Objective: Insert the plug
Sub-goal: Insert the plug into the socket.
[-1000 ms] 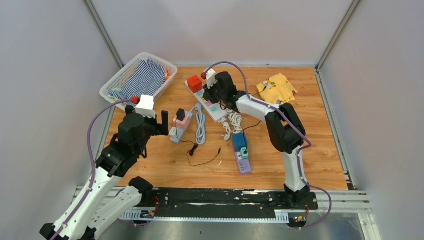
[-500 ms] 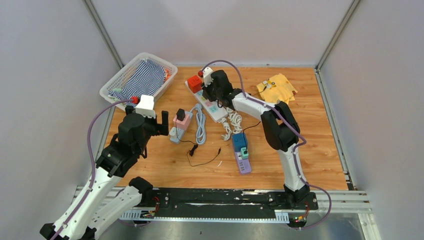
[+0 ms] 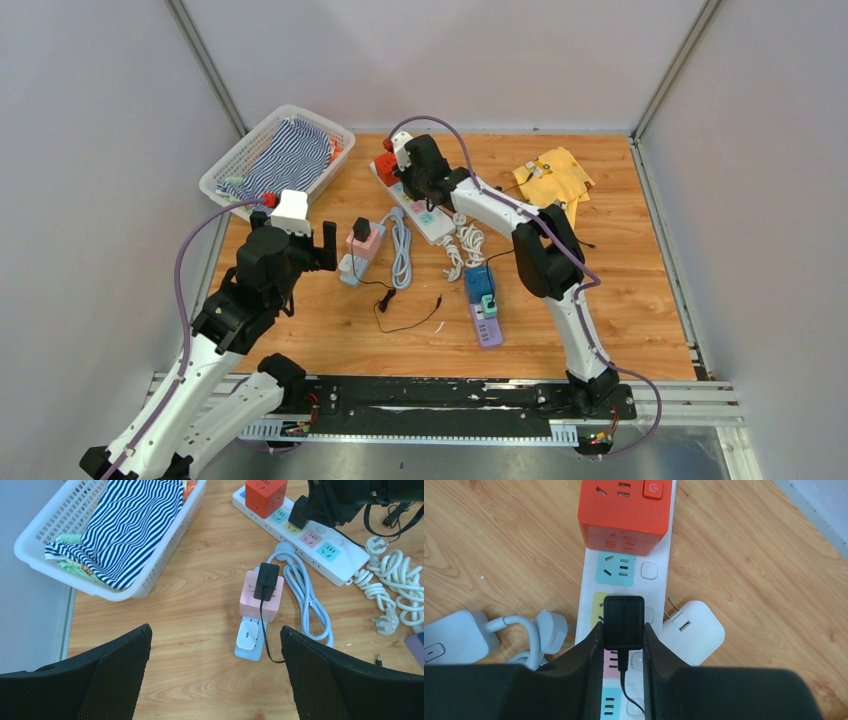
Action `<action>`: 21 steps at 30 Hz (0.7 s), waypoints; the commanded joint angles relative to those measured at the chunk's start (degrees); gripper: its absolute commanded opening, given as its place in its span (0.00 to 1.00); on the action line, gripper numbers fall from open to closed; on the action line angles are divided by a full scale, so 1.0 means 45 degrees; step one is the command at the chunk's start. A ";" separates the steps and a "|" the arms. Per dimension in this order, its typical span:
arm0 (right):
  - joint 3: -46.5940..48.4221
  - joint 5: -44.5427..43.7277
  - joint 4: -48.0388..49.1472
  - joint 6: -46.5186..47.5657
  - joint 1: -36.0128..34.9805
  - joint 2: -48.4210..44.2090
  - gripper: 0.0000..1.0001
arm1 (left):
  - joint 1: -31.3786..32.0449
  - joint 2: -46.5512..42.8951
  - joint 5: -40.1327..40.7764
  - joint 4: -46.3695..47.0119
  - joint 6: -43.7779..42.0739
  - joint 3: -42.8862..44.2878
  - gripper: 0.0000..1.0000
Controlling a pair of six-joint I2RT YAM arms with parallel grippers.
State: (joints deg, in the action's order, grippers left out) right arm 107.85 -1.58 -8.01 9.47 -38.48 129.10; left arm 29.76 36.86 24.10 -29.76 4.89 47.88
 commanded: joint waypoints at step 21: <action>0.0995 0.0157 -0.3503 -0.1011 -0.0140 0.2689 0.00 | 0.0037 0.0041 0.0348 0.0005 -0.0050 -0.0171 1.00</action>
State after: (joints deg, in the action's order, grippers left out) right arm 114.87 -2.70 -14.59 5.74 -38.59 133.84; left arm 29.76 36.91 24.69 -29.78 4.86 47.86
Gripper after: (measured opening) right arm 0.276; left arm 0.997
